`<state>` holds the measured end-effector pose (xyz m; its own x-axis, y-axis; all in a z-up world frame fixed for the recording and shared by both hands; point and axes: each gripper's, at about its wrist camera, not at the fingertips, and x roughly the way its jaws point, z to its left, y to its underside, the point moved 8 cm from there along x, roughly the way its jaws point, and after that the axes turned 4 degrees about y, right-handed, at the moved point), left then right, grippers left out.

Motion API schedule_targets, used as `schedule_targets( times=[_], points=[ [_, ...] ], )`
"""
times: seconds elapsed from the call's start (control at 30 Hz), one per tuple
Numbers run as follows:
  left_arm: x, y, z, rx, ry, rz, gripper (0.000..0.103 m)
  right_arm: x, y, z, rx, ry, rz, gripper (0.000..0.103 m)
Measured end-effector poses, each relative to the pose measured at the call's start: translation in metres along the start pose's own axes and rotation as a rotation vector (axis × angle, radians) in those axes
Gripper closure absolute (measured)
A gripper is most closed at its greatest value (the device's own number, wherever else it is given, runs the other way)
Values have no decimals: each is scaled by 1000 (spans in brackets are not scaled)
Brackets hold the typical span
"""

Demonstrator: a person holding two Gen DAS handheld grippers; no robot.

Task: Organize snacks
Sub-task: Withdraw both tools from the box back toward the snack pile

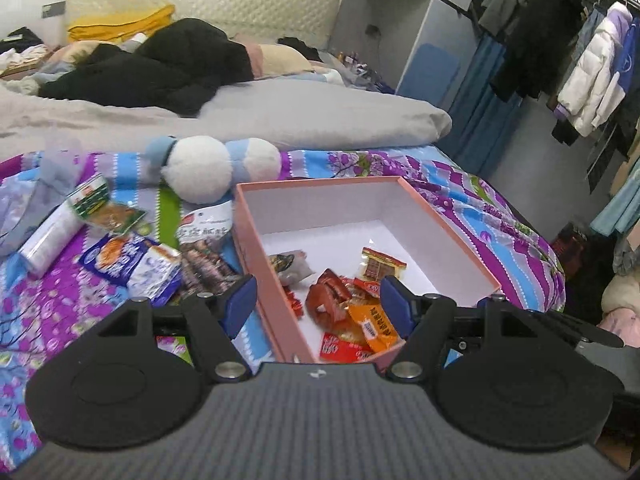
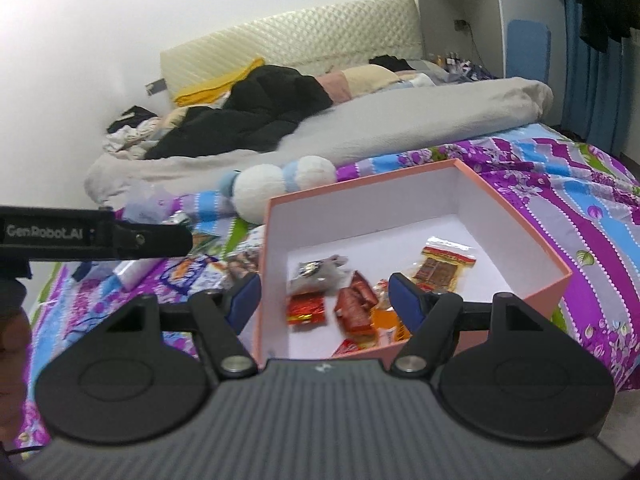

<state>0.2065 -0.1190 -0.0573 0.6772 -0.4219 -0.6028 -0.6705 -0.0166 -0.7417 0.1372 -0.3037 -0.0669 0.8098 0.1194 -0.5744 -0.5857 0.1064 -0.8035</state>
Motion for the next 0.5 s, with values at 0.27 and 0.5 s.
schedule_targets(
  times=[0.27,0.5],
  points=[
    [-53,29,17,-15,-47,-31,30,-32,21,28,-10,-43,-11,31],
    [-84,55,36,-54,-84,-34,30,-49,51,51,-28,-96,10,31]
  ],
)
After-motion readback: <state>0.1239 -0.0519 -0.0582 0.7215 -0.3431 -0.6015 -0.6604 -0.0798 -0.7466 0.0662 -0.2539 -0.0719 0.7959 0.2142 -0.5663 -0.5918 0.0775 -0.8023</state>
